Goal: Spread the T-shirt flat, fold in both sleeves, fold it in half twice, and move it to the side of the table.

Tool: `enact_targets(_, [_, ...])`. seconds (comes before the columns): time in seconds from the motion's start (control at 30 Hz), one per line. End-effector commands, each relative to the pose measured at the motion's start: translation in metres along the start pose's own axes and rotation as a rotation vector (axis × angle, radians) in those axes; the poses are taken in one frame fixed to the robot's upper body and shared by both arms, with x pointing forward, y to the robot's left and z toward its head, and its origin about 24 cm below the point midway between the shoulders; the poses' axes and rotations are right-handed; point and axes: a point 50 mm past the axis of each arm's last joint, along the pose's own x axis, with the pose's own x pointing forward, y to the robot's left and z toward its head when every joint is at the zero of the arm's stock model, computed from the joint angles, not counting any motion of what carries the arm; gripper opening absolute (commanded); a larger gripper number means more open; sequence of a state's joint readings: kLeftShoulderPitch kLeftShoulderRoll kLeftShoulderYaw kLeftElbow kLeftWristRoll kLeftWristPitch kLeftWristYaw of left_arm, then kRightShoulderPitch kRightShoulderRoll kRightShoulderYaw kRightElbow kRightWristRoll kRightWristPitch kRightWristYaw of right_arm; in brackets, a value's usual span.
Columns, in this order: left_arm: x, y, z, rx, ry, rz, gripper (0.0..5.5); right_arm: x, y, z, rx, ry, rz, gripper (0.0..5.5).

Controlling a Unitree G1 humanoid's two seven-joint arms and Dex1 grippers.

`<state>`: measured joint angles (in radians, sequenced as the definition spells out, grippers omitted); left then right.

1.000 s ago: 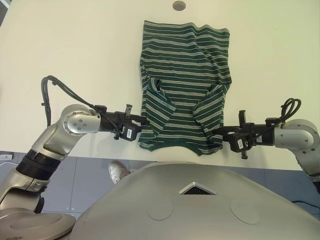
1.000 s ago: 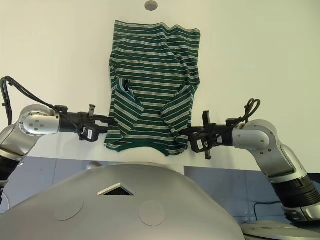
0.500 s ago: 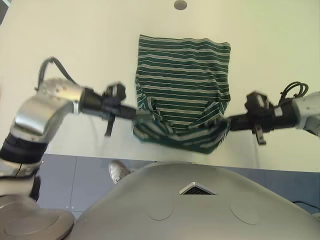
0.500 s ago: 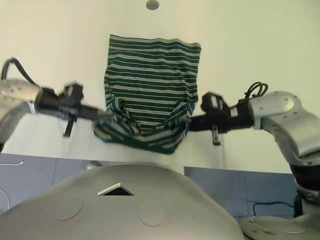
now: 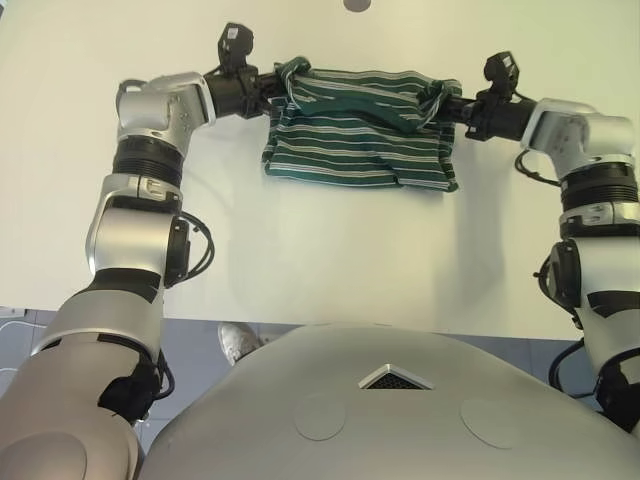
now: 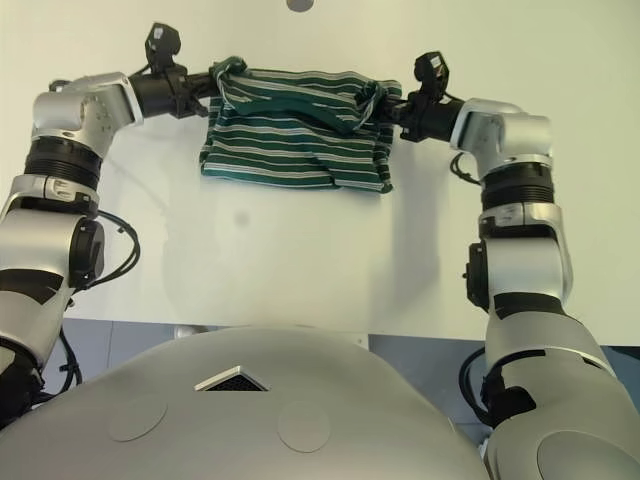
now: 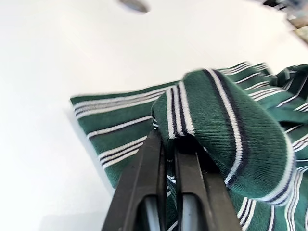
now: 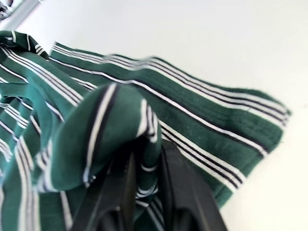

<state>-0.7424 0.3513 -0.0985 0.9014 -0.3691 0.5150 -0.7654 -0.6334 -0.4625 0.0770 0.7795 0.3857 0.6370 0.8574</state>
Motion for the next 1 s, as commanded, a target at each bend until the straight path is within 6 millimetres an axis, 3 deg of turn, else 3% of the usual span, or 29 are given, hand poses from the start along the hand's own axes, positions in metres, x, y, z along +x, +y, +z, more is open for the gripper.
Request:
enact_targets(0.03, [0.003, 0.004, 0.007, 0.015, -0.023, 0.084, 0.78, 0.001, -0.002, 0.006, 0.062, -0.047, -0.014, 1.23])
enact_targets(0.23, [-0.016, 0.027, 0.025, -0.202, -0.210, 0.294, 0.78, -0.017, -0.012, 0.025, 0.397, -0.255, -0.011, 1.23])
enact_targets(0.3, [-0.024, 0.027, 0.034, -0.177, -0.283, 0.279, 0.78, -0.017, -0.011, 0.024, 0.330, -0.254, -0.029, 1.23])
enact_targets(0.4, [-0.028, 0.009, 0.044, -0.046, -0.334, 0.138, 0.78, -0.014, -0.001, 0.024, 0.187, -0.235, -0.001, 1.23])
enact_targets(0.47, [-0.026, -0.033, 0.032, 0.152, -0.236, -0.125, 0.41, -0.013, 0.007, 0.028, 0.059, -0.251, 0.018, 0.86])
enact_targets(0.53, [-0.027, -0.069, 0.007, 0.255, -0.092, -0.353, 0.07, -0.013, 0.023, 0.031, -0.042, -0.256, 0.120, 0.46])
enact_targets(0.6, [-0.028, -0.081, -0.011, 0.278, 0.005, -0.423, 0.00, -0.011, 0.041, 0.029, -0.103, -0.230, 0.269, 0.17])
enact_targets(0.73, [-0.026, -0.087, -0.039, 0.346, 0.174, -0.426, 0.00, 0.005, 0.060, 0.017, -0.208, -0.118, 0.372, 0.03])
enact_targets(0.87, [-0.030, -0.075, -0.066, 0.403, 0.338, -0.362, 0.00, 0.033, 0.043, 0.036, -0.167, -0.147, 0.149, 0.03])
enact_targets(1.0, [-0.037, -0.064, -0.082, 0.450, 0.434, -0.340, 0.00, 0.038, 0.023, 0.048, -0.032, -0.201, -0.031, 0.03])
